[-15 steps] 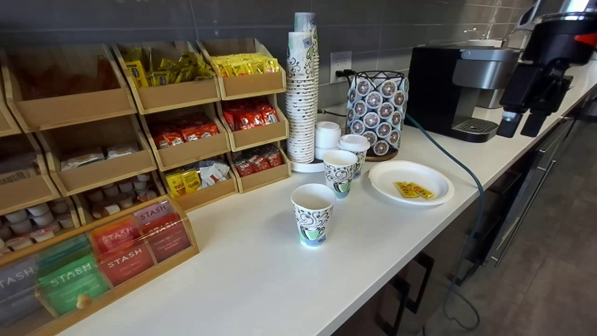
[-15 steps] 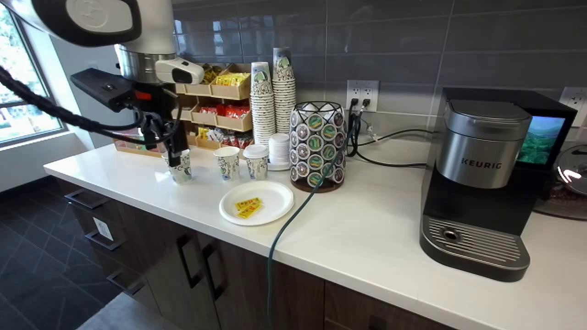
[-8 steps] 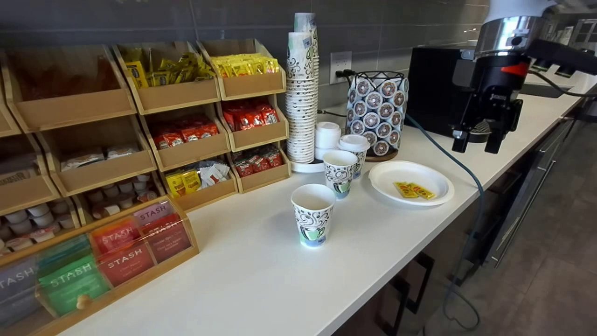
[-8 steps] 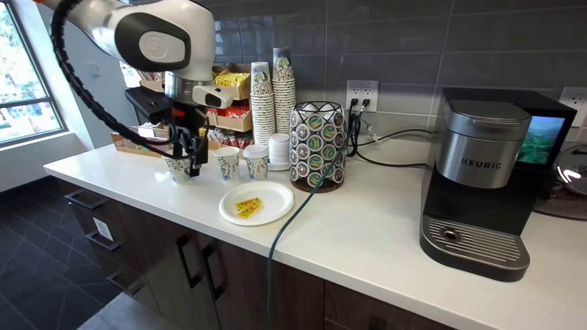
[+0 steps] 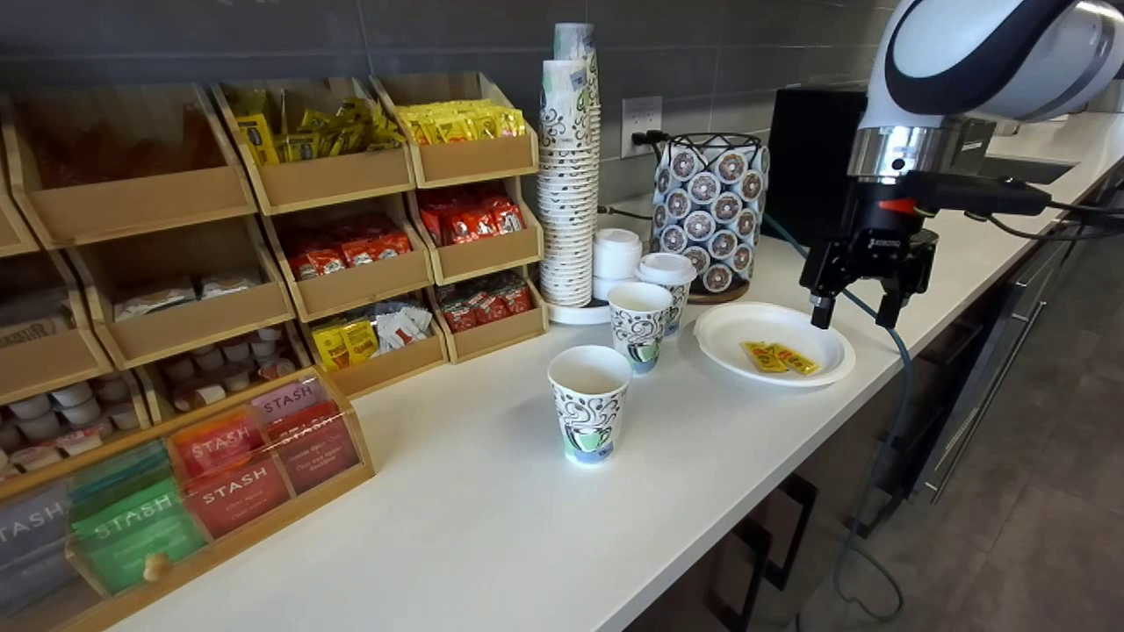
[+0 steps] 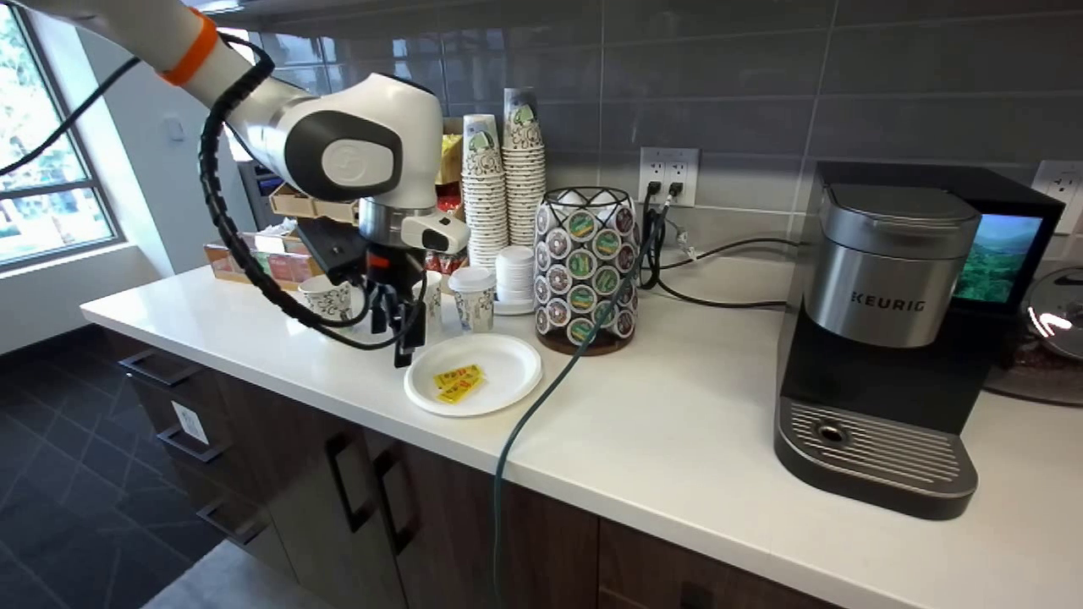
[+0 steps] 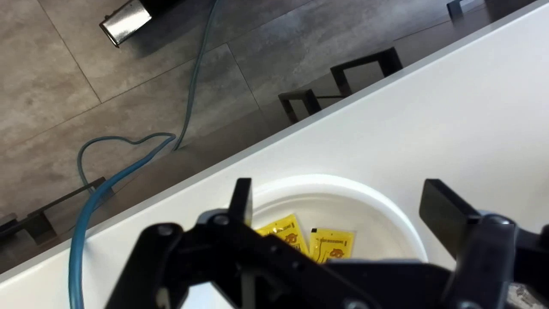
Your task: Move the sachets from the plate to the cup in the middle
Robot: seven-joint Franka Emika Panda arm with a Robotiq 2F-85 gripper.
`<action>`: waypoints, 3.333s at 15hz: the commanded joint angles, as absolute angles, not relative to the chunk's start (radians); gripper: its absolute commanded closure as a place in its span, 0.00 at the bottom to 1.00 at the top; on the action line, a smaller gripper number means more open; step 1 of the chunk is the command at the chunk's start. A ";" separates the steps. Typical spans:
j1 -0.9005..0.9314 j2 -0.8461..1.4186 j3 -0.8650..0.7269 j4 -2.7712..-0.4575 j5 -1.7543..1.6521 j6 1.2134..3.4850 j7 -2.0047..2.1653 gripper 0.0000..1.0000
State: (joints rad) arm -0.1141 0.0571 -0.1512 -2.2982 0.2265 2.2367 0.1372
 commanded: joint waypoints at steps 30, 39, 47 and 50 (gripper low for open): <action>-0.131 0.434 -0.128 -2.078 0.243 2.535 0.235 0.29; -0.128 0.432 -0.131 -2.053 0.230 2.515 0.237 0.61; -0.106 0.434 -0.145 -2.018 0.178 2.487 0.252 0.19; -0.098 0.441 -0.149 -1.996 0.145 2.460 0.256 0.01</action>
State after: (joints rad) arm -0.1127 0.4193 -0.1372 -2.0330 0.1888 2.5070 0.2294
